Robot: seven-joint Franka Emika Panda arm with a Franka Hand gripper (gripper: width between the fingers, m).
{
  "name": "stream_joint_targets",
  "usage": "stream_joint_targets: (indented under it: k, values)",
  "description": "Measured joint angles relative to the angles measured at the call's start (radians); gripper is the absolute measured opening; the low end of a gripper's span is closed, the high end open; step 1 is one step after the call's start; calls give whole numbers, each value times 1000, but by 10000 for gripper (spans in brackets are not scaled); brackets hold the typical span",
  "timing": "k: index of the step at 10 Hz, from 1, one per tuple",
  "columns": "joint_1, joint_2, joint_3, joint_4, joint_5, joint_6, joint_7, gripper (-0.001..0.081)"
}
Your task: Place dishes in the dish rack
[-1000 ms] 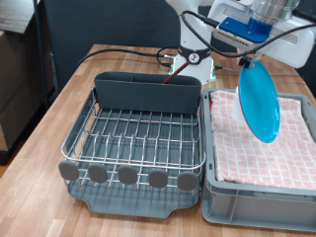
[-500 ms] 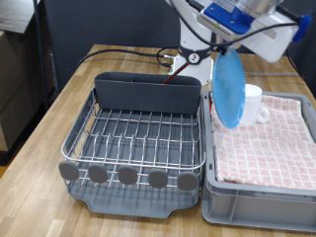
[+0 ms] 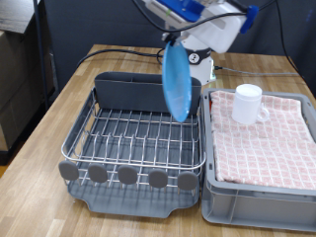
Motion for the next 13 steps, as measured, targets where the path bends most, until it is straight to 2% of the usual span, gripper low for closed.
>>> stream_joint_targets:
  k: [1,3,6,10,13]
  values:
    - [-12,-9,-23,-14,-44,30,-70,18]
    - [-30,-26,-53,-32,-54,64,-173,18]
    - [-30,-23,-61,-35,-63,65,-176,18]
    - [-50,-22,-131,-69,-189,193,-235,18]
    - [-56,-20,-170,-71,-219,201,-283,18]
